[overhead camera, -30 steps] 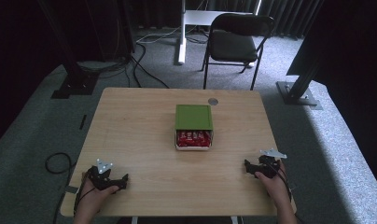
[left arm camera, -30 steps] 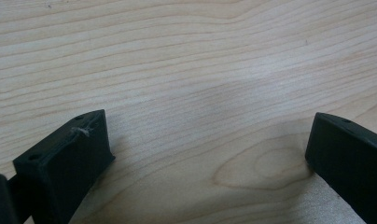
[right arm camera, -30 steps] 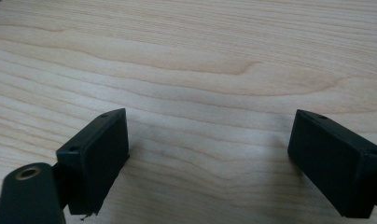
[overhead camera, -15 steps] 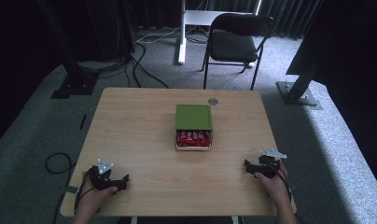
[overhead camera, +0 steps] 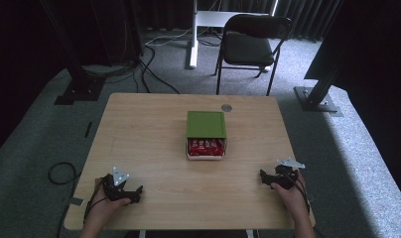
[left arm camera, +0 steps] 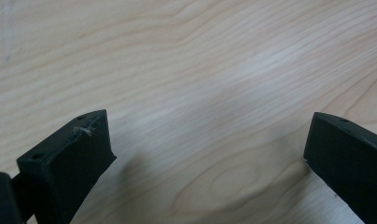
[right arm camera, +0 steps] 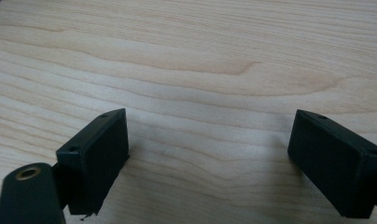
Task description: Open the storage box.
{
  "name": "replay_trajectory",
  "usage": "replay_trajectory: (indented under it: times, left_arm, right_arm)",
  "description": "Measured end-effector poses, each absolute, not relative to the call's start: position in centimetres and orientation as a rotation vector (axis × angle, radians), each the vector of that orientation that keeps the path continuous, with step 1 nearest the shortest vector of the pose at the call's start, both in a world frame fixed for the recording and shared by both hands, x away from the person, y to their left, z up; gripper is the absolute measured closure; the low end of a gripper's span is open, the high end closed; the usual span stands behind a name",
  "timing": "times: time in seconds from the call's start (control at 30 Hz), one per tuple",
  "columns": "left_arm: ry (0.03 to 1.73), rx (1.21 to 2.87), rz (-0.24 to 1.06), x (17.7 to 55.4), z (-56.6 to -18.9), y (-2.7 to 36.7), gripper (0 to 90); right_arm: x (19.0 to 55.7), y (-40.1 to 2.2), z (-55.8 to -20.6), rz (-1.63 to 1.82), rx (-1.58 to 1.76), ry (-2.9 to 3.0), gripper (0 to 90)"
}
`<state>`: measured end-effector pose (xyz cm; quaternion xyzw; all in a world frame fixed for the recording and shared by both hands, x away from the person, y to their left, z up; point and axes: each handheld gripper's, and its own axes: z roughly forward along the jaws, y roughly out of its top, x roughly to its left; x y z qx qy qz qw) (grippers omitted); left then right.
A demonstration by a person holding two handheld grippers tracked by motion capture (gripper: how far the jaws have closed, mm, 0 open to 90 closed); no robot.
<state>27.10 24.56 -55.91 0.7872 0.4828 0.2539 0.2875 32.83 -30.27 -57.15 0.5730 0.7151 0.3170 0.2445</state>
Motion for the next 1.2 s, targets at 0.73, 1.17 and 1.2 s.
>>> replay_trajectory:
  times: [0.73, 1.17, 1.2]
  left_arm:
    - [1.049, 2.211, 0.779, 28.2, -55.2, 19.4, 1.5]
    - [0.875, 2.274, 0.82, 28.8, -54.5, 16.0, 1.5]
    - [0.864, 2.277, 0.821, 28.8, -54.4, 15.7, 1.4]
  right_arm:
    - [32.8, -30.2, -57.2, 0.866, 1.565, 1.953, 11.9]
    - [32.8, -30.2, -57.1, 0.866, 1.566, 1.952, 11.9]
    - [32.8, -30.2, -57.1, 0.866, 1.566, 1.952, 11.9]
